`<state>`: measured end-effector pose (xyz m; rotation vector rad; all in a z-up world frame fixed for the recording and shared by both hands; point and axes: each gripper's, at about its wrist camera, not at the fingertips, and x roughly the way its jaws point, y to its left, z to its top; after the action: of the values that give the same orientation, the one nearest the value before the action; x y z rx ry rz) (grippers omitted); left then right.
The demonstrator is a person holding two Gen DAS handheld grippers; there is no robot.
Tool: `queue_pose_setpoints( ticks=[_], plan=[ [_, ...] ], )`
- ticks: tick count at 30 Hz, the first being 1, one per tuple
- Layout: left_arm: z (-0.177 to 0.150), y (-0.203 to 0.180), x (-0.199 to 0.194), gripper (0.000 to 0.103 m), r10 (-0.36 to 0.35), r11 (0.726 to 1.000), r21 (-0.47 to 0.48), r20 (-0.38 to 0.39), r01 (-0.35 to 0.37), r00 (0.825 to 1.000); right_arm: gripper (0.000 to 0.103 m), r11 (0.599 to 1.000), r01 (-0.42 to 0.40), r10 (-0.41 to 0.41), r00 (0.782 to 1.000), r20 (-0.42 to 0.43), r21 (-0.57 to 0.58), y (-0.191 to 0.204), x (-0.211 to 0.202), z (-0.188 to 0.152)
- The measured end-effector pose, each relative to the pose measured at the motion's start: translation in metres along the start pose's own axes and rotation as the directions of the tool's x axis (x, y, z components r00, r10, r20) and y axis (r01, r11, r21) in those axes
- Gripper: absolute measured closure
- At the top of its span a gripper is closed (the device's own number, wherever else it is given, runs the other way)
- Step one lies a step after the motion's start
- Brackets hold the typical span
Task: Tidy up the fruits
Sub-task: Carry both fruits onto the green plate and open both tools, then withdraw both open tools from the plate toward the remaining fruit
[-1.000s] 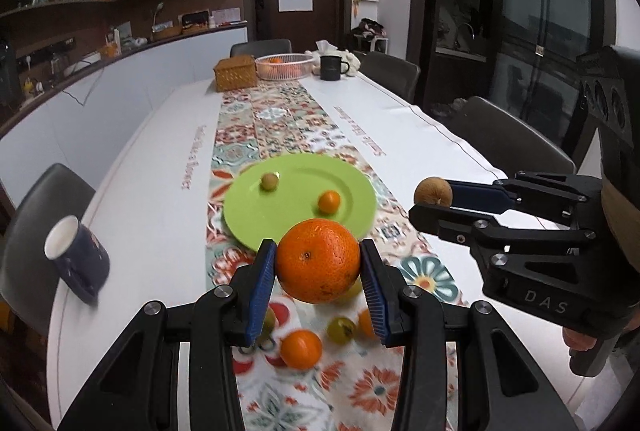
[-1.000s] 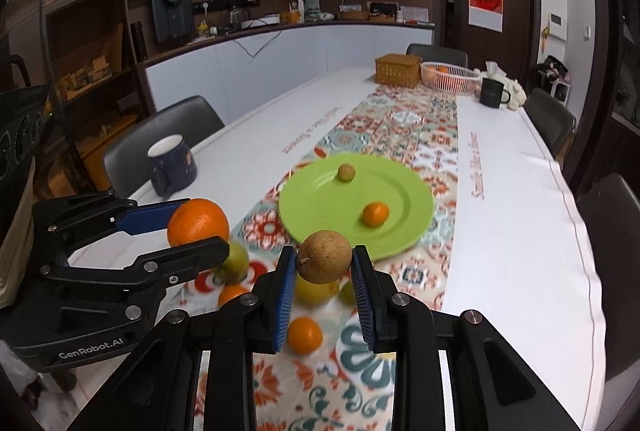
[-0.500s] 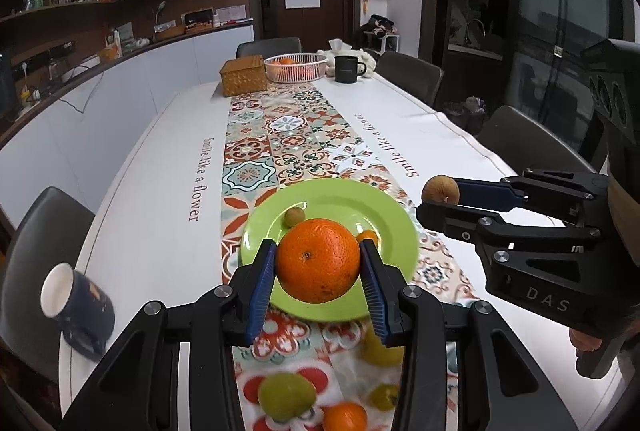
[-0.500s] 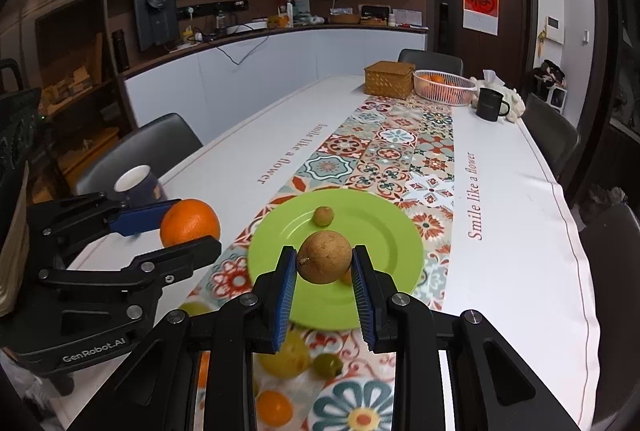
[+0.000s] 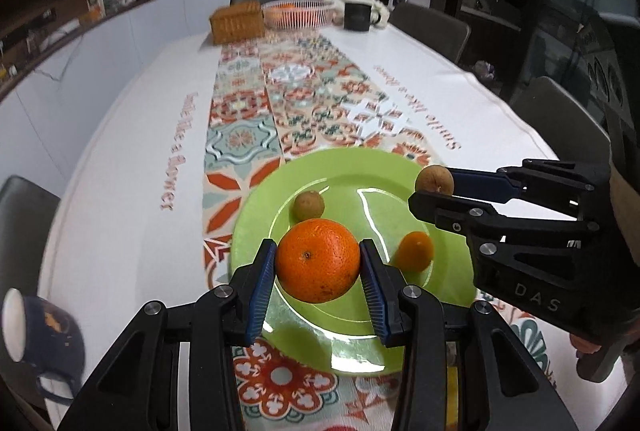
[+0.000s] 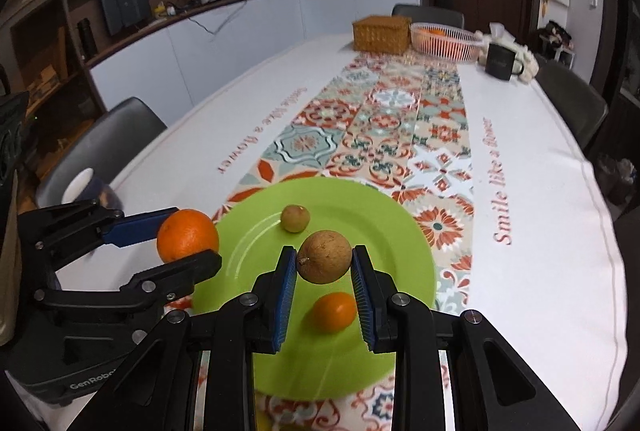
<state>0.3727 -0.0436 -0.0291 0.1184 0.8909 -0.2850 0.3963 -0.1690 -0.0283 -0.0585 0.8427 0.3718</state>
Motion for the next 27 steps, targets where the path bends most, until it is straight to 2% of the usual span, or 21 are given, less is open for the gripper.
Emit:
queue_pose_setpoints(
  ticks=[5, 10, 11, 13, 20, 22, 27],
  plan=[
    [-0.005, 0.002, 0.024, 0.062, 0.007, 1.0, -0.001, -0.048, -0.007, 0.999, 0.074, 0.999, 0.005, -0.003, 0.998, -0.064, 0.034, -0.012, 0.033, -0.004],
    [-0.009, 0.002, 0.032, 0.061, 0.022, 1.0, 0.0, -0.073, -0.022, 0.997, 0.074, 0.998, 0.003, 0.002, 0.997, -0.083, 0.055, -0.016, 0.045, -0.01],
    [-0.009, 0.003, 0.032, 0.061, 0.025, 1.0, -0.004, -0.08, -0.026, 0.997, 0.073, 0.998, 0.002, 0.003, 0.997, -0.082, 0.057, -0.016, 0.045, -0.011],
    [-0.009, 0.005, 0.03, 0.06, 0.022, 1.0, -0.018, -0.087, -0.023, 0.996, 0.063, 0.998, 0.0, 0.005, 0.997, -0.076, 0.066, -0.017, 0.041, -0.012],
    [-0.014, 0.005, -0.012, 0.051, 0.079, 0.996, -0.037, 0.001, -0.079, 0.997, 0.062, 0.998, 0.048, -0.049, 0.999, 0.012, 0.045, -0.012, 0.001, -0.018],
    [-0.016, 0.002, -0.027, 0.05, 0.093, 0.995, -0.041, 0.027, -0.092, 0.995, 0.058, 0.997, 0.063, -0.065, 0.997, 0.048, 0.036, -0.007, -0.017, -0.021],
    [-0.024, -0.007, -0.068, 0.042, 0.109, 0.994, -0.038, 0.098, -0.106, 0.989, 0.056, 0.998, 0.06, -0.062, 0.992, 0.11, 0.025, 0.003, -0.055, -0.03]
  ],
)
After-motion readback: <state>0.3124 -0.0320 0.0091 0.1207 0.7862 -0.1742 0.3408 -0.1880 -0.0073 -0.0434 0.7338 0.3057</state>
